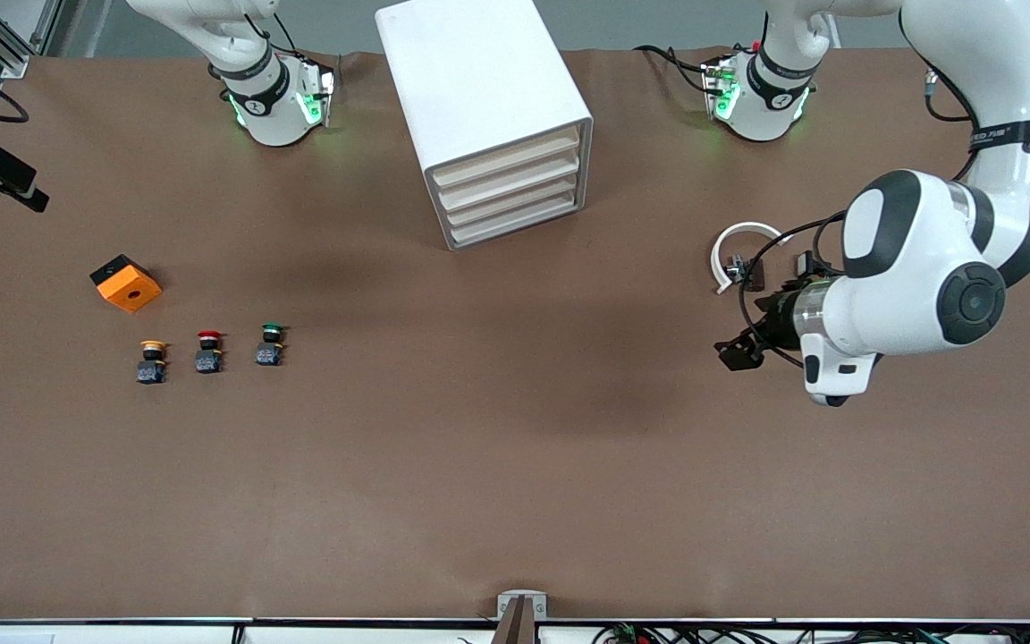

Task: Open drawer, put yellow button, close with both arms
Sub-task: 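Move the left gripper toward the white drawer cabinet's top drawer, then grasp the top drawer's front edge with the left gripper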

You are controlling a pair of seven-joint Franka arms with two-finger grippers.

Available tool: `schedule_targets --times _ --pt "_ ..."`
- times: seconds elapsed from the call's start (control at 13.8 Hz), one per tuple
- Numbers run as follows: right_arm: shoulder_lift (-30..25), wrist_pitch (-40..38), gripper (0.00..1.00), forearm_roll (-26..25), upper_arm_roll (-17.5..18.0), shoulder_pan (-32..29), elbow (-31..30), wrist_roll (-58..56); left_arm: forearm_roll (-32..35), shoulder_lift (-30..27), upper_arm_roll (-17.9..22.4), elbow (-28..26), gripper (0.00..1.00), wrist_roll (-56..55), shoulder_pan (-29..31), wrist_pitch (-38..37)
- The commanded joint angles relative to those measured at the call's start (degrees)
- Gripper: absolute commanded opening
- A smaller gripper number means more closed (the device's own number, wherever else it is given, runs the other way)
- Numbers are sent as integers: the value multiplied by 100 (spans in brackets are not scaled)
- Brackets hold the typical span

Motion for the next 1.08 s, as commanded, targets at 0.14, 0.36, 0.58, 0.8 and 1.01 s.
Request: schedule_targets --times 0.14,0.36,0.58,0.8,1.01 --pt "385 29 100 30 83 -102 128 -132 -675 96 -11 236 100 -1018 -105 -686" --pt "736 214 100 13 83 -120 189 -150 -992 123 -29 236 100 -1889 -342 -1441" --pt "755 222 100 13 83 -111 216 -159 -1317 280 -29 227 100 -2812 -474 -2136" --pt "948 240 100 -5 83 -155 251 -159 -1879 745 -37 218 100 -3952 -518 -2419" --pt "992 275 100 -5 74 -190 251 -159 -2240 1220 -38 209 100 -4650 -798 -2472"
